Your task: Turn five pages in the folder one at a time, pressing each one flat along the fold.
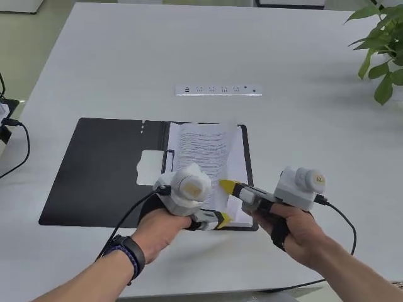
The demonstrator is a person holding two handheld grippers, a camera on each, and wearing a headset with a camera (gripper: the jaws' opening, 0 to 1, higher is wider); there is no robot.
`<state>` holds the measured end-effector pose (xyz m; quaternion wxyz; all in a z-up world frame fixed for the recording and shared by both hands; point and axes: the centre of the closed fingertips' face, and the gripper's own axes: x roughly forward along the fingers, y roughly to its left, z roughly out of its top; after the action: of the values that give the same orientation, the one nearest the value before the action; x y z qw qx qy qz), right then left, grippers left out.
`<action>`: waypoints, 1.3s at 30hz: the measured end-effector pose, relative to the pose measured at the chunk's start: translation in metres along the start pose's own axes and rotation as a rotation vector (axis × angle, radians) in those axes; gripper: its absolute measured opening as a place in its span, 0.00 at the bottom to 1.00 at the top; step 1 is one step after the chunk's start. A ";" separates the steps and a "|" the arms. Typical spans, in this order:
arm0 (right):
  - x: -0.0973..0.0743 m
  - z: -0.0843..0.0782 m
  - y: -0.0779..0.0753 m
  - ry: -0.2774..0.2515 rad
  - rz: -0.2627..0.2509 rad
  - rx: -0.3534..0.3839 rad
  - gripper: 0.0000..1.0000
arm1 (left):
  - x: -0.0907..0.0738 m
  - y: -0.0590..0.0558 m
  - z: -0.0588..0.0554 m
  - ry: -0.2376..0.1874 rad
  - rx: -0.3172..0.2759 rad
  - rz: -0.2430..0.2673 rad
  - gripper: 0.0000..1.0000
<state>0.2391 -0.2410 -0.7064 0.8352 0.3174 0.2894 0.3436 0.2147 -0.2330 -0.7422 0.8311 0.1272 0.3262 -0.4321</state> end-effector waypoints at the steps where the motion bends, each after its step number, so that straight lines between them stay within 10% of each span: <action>1: 0.002 0.000 0.002 0.000 0.003 -0.001 0.00 | -0.002 0.002 -0.001 -0.001 -0.004 0.004 0.72; 25: 0.075 -0.006 0.071 0.043 0.130 -0.017 0.00 | -0.090 0.070 -0.042 -0.047 -0.130 0.153 0.73; 39: 0.112 -0.024 0.090 0.109 0.163 -0.018 0.00 | -0.134 0.089 -0.060 -0.065 -0.162 0.236 0.73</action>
<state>0.2541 -0.0975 -0.6852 0.7902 0.3133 0.3047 0.4296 0.2049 -0.0652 -0.7063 0.8939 0.0829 0.3156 -0.3074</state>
